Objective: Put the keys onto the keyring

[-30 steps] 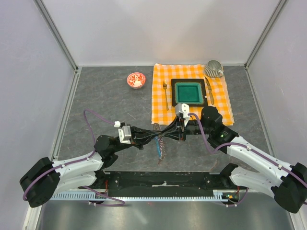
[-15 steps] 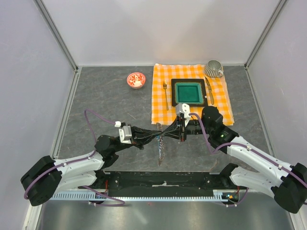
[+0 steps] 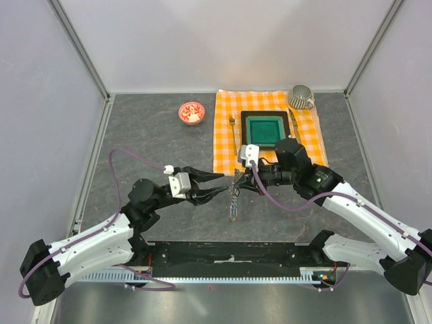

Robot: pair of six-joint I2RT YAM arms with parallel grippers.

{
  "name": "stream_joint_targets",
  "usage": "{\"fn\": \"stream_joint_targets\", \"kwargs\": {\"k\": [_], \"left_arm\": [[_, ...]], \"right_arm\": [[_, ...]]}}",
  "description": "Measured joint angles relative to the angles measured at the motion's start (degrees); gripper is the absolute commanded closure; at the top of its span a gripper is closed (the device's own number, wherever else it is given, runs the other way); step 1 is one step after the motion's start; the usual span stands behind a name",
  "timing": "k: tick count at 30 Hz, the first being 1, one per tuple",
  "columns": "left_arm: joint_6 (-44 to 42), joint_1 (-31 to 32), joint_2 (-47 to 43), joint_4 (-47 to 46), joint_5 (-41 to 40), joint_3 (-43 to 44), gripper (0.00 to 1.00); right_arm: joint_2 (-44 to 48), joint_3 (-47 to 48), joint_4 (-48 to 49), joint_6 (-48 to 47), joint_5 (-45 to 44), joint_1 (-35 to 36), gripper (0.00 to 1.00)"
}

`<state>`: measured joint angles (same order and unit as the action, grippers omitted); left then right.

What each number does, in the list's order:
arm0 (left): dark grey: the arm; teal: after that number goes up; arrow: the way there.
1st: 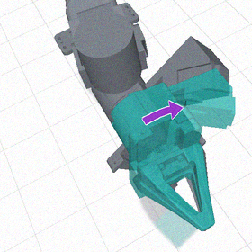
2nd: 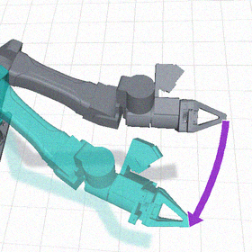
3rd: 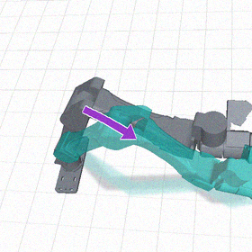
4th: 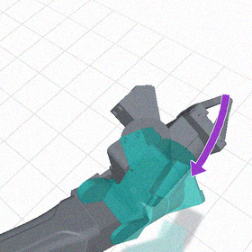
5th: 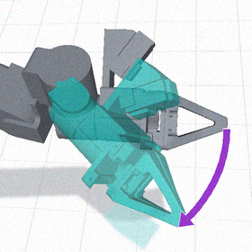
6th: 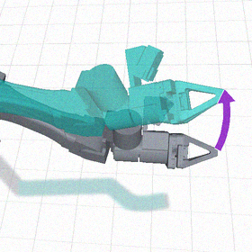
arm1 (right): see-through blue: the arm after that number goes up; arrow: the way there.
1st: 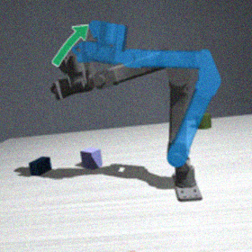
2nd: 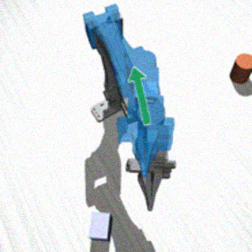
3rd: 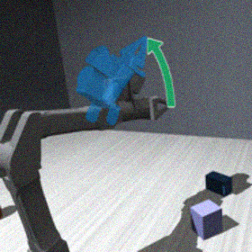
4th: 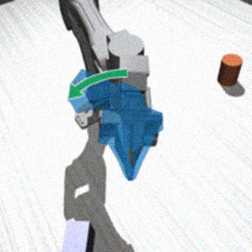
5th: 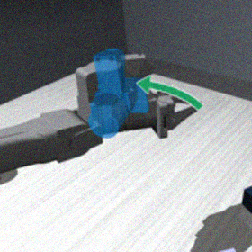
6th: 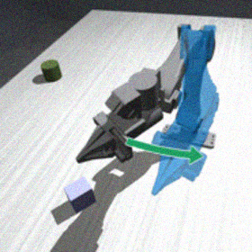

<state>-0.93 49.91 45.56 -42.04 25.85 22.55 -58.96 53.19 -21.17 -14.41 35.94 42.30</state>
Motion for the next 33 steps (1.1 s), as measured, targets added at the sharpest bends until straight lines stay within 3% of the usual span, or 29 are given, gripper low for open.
{"fn": "stream_joint_targets", "kwargs": {"k": [5,13,33], "left_arm": [[-4.4,0.0,1.7,11.6,1.4,4.5,0.52],[-6.1,0.0,8.1,19.3,6.3,7.3,0.54],[-6.5,0.0,13.2,22.8,10.3,10.0,0.71]], "right_arm": [[-1.9,4.5,-8.4,-5.3,-5.3,3.8,1.00],[-4.6,7.2,-15.8,-9.9,-12.0,8.2,1.00],[-4.7,8.0,-17.5,-12.0,-14.3,9.7,1.00]]}}
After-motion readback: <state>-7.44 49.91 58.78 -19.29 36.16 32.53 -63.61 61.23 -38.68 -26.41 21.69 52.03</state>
